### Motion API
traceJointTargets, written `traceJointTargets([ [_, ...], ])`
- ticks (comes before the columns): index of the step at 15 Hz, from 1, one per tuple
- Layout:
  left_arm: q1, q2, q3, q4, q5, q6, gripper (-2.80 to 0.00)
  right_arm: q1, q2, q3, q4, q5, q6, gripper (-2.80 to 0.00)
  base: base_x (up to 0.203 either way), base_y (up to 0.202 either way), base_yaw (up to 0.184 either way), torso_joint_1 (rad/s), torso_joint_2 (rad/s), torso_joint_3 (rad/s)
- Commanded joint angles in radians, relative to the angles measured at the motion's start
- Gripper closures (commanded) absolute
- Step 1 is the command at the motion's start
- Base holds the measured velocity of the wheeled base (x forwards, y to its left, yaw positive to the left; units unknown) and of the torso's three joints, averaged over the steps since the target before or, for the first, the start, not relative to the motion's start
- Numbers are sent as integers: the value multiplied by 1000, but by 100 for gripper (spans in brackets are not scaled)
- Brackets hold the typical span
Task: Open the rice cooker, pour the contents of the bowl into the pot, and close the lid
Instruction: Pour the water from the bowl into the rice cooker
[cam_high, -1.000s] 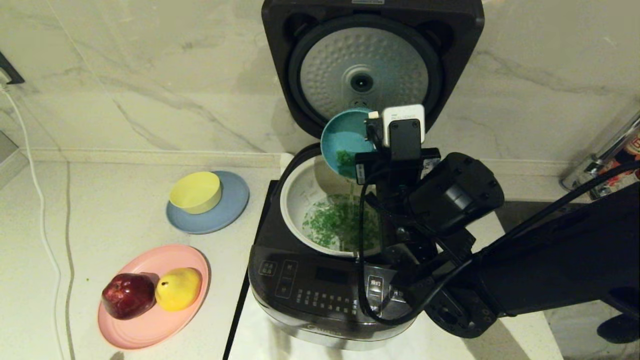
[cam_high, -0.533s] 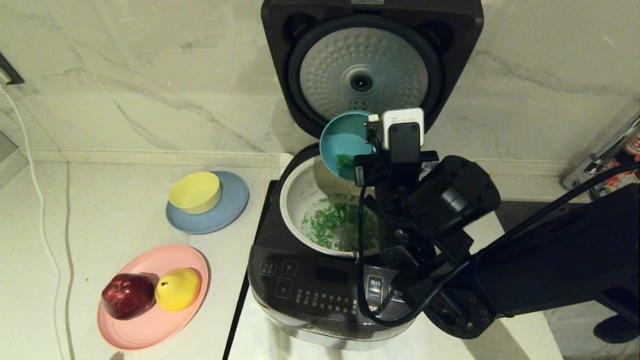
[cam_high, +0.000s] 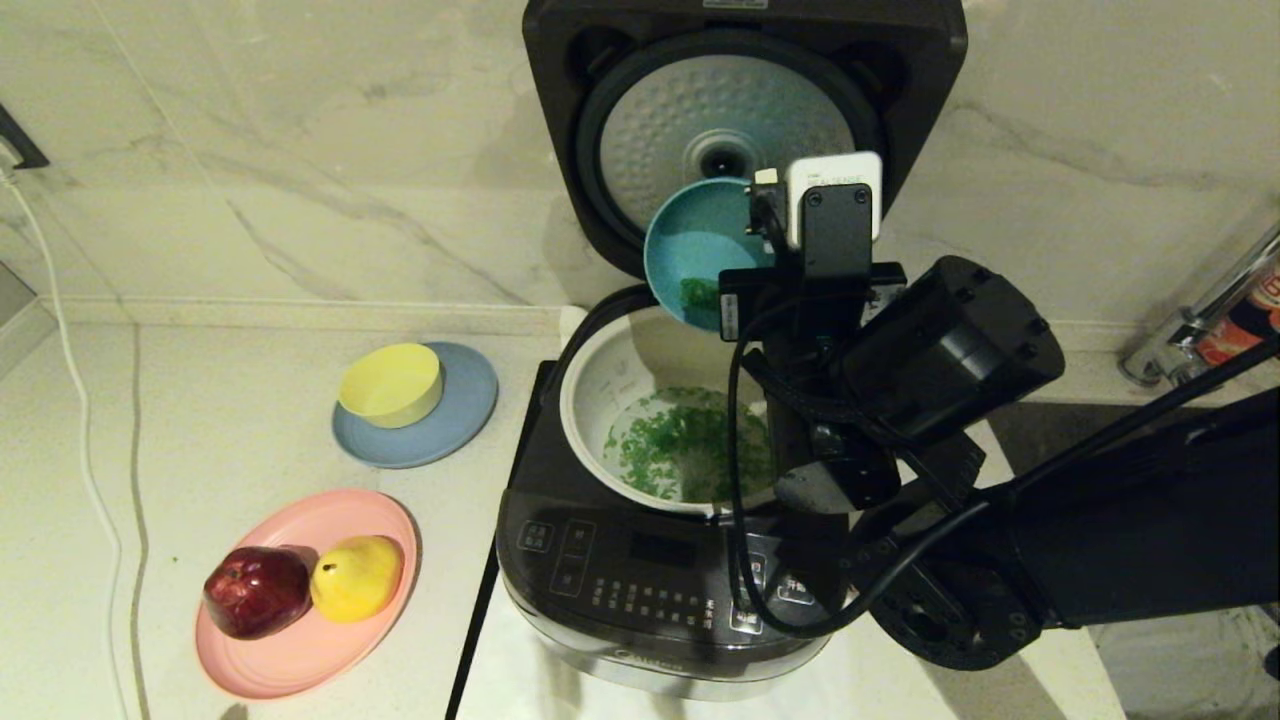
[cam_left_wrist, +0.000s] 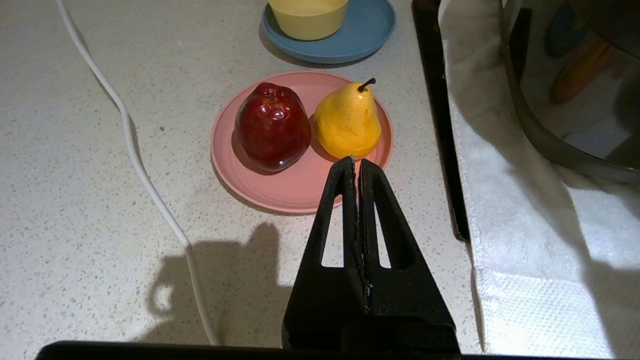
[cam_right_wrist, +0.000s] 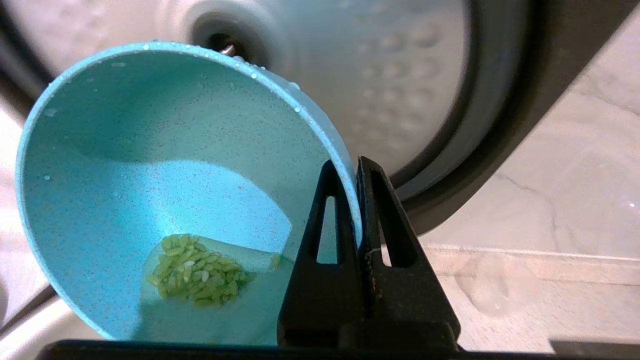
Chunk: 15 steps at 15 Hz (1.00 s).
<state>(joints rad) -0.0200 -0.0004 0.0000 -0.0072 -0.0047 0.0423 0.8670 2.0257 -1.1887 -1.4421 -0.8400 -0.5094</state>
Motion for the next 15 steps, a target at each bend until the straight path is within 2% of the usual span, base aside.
traceJointTargets([
  [1,0,-1,9,0,0,0,0,6,-43,-6,104,-20,10,0,0,0,0,0,0,0],
  [3,0,-1,9,0,0,1,0,4,-72,-33,208,-44,54,0,0,0,0,0,0,0],
  [6,0,-1,9,0,0,1,0,8,-151,-43,471,-47,140,0,0,0,0,0,0,0],
  [10,0,-1,9,0,0,1,0,10,-260,-147,916,-35,349,0,0,0,0,0,0,0],
  [15,0,-1,9,0,0,1,0,19,-375,-309,1588,85,686,0,0,0,0,0,0,0],
])
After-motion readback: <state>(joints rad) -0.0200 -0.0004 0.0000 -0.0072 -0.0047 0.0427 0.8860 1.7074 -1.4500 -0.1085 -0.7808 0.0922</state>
